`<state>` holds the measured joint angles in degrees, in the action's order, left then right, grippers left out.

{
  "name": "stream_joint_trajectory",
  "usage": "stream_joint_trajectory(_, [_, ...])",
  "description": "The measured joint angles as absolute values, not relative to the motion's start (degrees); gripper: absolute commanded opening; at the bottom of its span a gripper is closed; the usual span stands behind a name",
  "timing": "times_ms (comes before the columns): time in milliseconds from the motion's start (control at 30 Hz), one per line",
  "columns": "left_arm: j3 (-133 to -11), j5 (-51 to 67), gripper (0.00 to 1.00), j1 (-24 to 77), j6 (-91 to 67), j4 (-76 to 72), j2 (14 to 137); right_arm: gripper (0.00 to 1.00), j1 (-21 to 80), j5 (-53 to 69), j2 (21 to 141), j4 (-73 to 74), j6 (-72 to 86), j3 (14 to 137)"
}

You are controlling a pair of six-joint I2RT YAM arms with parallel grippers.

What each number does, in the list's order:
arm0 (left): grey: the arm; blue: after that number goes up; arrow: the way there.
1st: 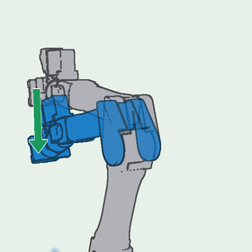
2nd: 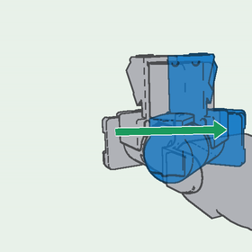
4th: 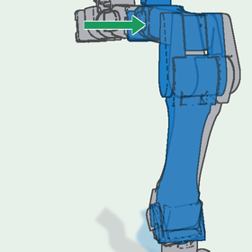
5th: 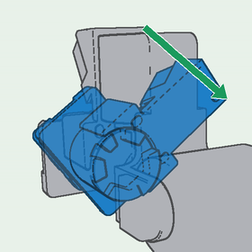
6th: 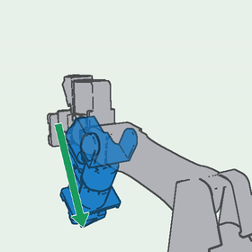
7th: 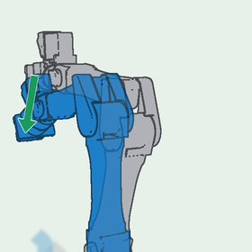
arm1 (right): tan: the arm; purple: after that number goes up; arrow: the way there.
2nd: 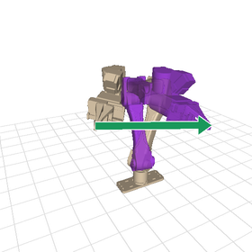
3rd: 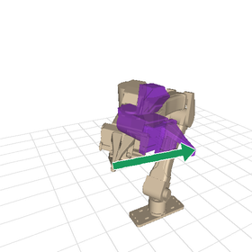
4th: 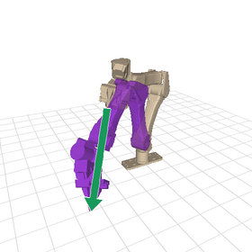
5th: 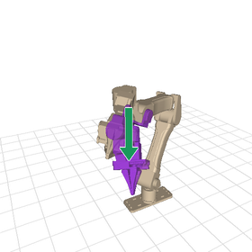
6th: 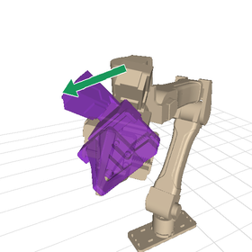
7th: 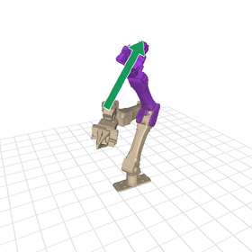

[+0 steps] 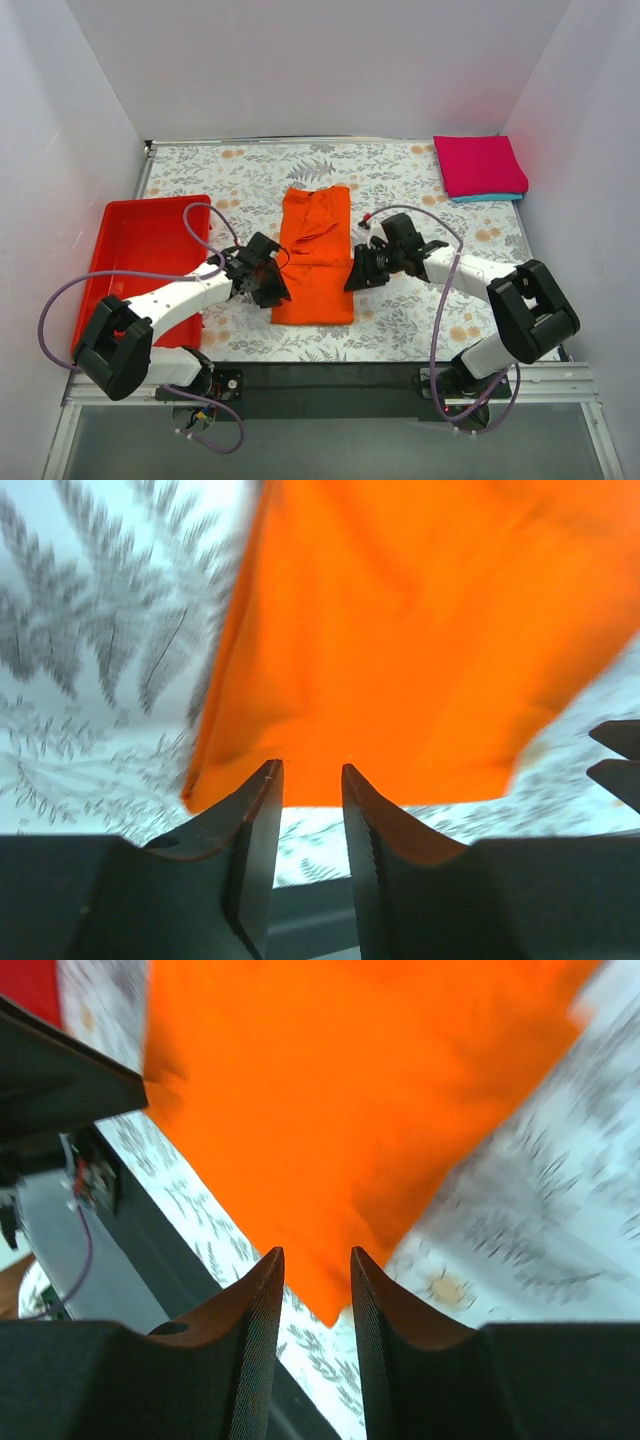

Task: Fold and stack the t-shirts
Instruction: Fold the tshirt

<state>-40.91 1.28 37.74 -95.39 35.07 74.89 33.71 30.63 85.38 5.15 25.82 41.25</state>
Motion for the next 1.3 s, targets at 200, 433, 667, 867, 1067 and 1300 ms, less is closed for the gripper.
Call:
stream_joint_trajectory(200, [-45.19,0.40,0.26,32.21,-94.13,27.75,75.66,0.33,28.60,34.00,89.21,1.98,23.51,49.82])
stream_joint_trajectory(433, [-47.72,0.91,0.15,26.68,-92.03,16.38,88.23,0.27,26.04,37.60,100.05,-5.34,21.58,52.18])
stream_joint_trajectory(667, [-47.68,4.45,0.18,22.72,-90.26,10.20,94.17,0.26,22.37,41.43,107.90,-8.54,20.73,53.71])
stream_joint_trajectory(867, [-45.52,5.50,0.24,22.44,-87.90,10.50,87.15,0.27,22.35,43.62,104.75,-9.41,20.64,53.87])
stream_joint_trajectory(1067, [-38.46,8.67,0.24,25.21,-88.29,13.67,69.01,0.27,29.45,48.05,92.95,-11.16,20.71,46.17])
stream_joint_trajectory(1300, [-27.75,11.99,0.18,33.76,-92.40,16.93,64.16,0.25,41.52,51.24,91.13,-13.82,20.18,36.95])
